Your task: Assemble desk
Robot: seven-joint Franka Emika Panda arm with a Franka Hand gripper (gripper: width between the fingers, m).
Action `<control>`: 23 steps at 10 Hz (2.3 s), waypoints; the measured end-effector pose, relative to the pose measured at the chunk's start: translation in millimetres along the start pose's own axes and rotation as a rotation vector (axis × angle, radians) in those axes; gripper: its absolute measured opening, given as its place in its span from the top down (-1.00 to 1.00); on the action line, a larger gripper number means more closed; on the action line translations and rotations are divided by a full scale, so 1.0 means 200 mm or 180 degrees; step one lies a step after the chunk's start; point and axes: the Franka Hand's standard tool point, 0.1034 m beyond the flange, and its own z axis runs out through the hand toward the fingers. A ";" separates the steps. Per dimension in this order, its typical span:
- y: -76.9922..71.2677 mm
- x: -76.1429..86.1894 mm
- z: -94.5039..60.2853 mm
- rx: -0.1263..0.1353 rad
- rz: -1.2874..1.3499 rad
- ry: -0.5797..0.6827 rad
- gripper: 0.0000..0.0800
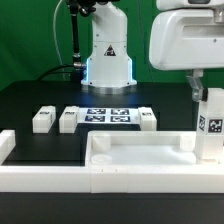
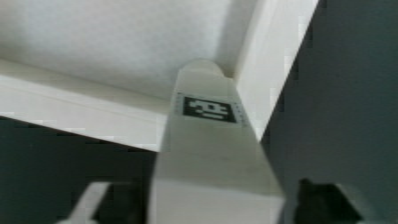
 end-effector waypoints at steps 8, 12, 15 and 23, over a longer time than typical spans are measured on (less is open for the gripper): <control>0.03 -0.01 0.00 0.0099 0.2123 0.0083 0.28; 0.04 -0.01 0.00 0.0116 0.2682 0.0072 0.28; 0.05 -0.03 0.01 0.0228 0.3694 0.0059 0.28; 0.00 -0.03 0.01 0.0413 0.5218 -0.0109 -0.16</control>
Offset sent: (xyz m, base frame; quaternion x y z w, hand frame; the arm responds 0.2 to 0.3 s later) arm -0.0103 0.0007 -0.0012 0.0155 0.0097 0.1442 0.9894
